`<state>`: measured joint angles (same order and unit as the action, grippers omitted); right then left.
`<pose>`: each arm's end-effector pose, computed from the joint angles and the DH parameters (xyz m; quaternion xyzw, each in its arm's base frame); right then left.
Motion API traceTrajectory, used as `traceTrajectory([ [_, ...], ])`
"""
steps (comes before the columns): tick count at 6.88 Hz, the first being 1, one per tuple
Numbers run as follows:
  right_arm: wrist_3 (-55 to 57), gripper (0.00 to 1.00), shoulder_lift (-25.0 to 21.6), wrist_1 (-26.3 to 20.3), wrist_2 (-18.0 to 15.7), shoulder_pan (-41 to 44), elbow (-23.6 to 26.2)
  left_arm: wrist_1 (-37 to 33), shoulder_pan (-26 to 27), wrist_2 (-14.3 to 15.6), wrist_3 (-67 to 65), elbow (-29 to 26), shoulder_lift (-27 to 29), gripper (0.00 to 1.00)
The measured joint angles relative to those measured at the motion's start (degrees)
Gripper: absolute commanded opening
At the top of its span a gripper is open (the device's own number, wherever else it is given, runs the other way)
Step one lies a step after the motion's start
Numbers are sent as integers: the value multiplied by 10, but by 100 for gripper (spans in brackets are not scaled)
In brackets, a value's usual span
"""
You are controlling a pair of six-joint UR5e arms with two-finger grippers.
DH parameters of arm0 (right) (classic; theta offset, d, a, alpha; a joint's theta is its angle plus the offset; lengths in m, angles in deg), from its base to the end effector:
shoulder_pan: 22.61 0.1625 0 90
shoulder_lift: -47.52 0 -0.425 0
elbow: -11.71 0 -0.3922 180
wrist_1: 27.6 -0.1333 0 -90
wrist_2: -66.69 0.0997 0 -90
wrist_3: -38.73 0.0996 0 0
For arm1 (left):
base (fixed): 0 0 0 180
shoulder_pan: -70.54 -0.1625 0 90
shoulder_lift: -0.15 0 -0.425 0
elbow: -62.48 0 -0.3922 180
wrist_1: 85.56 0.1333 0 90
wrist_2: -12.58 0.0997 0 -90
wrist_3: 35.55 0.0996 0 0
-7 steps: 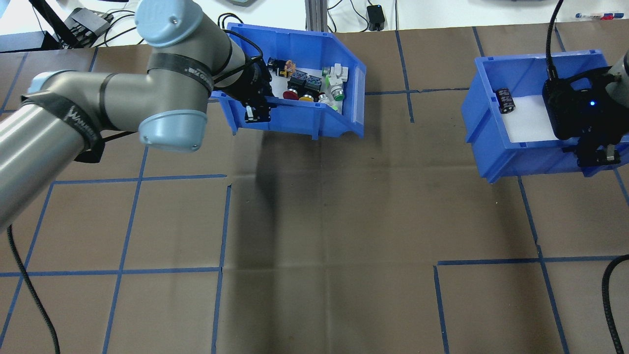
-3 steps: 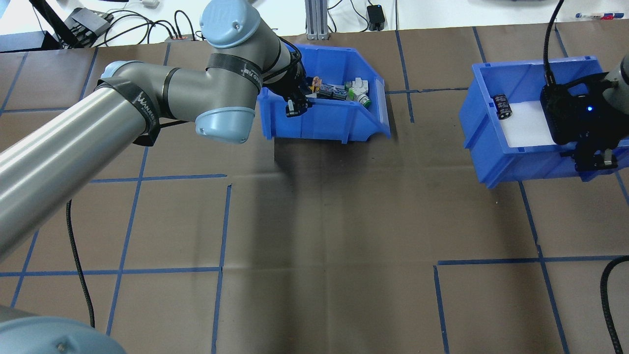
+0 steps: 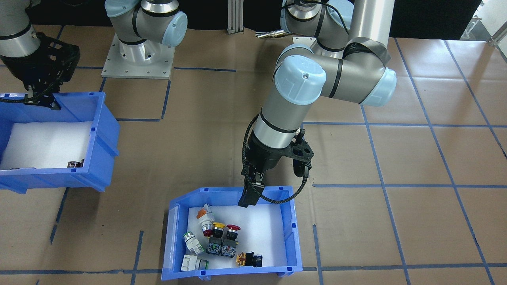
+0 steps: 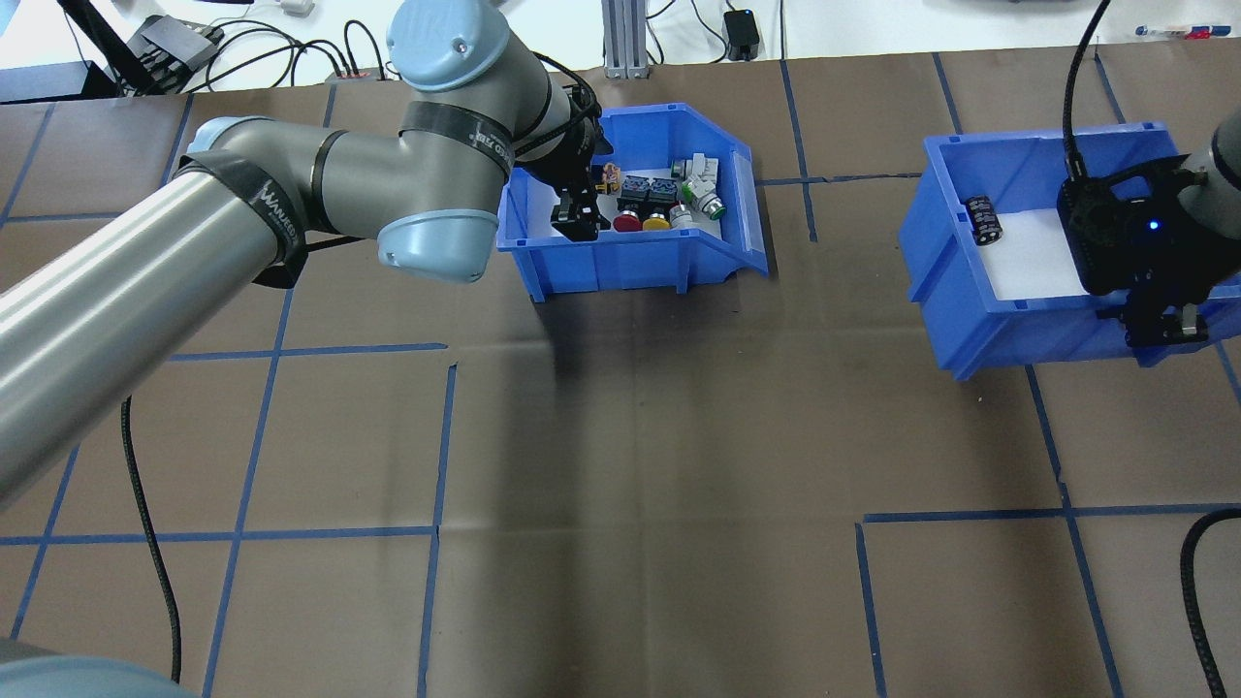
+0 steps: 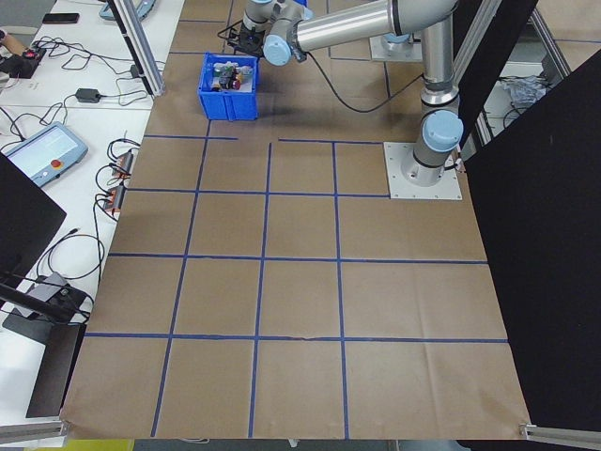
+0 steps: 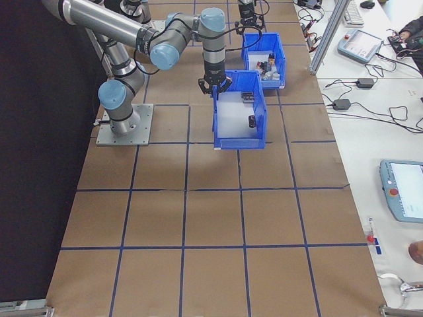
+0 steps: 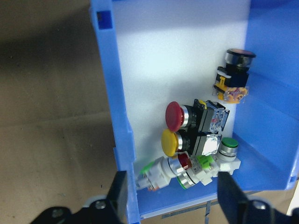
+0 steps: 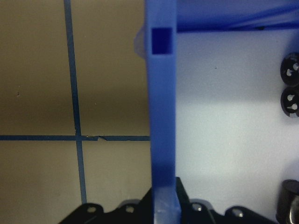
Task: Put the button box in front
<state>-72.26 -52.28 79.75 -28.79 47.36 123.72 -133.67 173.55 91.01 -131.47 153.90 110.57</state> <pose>-0.0273 -0.4362 0.4085 0.7100 -0.7012 -0.0249 0.0606 -0.2933 -0.5885 0.3574 0.6355 -0.7459 0.0199 0.1986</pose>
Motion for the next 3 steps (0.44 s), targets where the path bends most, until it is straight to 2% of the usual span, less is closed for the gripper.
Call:
traceTrajectory([
  [3,7,2,-37,-3,12,9,46,-187,-76,22,308,4,-115,100],
])
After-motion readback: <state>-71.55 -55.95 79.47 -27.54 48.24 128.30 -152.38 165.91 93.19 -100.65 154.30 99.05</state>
